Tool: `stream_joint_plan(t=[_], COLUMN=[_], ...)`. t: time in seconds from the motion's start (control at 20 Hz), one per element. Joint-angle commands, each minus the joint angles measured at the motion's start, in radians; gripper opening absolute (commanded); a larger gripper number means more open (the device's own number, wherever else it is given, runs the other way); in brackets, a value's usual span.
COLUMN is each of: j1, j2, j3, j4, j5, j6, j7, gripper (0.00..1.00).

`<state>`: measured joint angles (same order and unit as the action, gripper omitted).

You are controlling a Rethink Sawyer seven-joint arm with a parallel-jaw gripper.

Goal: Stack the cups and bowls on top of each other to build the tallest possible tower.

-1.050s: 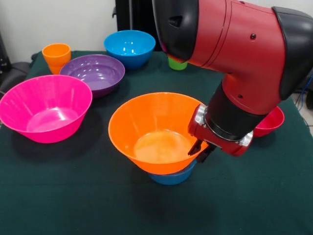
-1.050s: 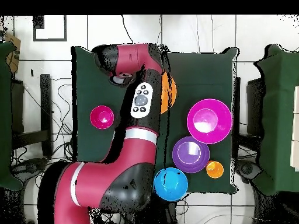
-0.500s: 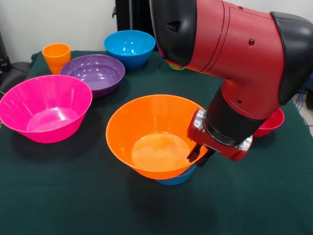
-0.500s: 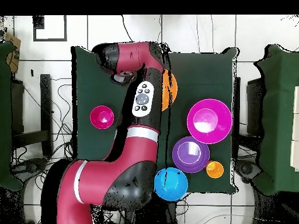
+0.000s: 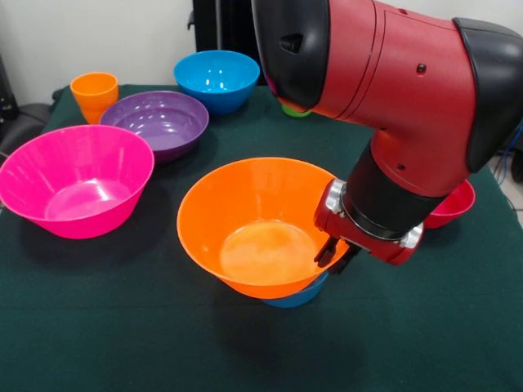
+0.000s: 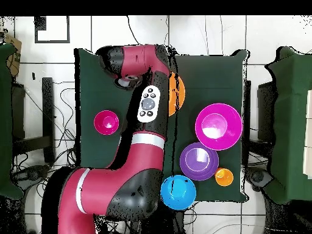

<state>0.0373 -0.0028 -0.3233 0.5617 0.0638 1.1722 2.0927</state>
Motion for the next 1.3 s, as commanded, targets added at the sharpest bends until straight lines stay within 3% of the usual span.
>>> stream_joint_plan(t=[0.05,1.3], j1=[0.028,0.050], j2=[-0.011,0.007], j3=[0.156,0.164], j4=[0.155,0.124], j5=[0.017,0.018], j6=[-0.072,-0.046], j7=[-0.033,0.009], gripper=[0.00,0.00])
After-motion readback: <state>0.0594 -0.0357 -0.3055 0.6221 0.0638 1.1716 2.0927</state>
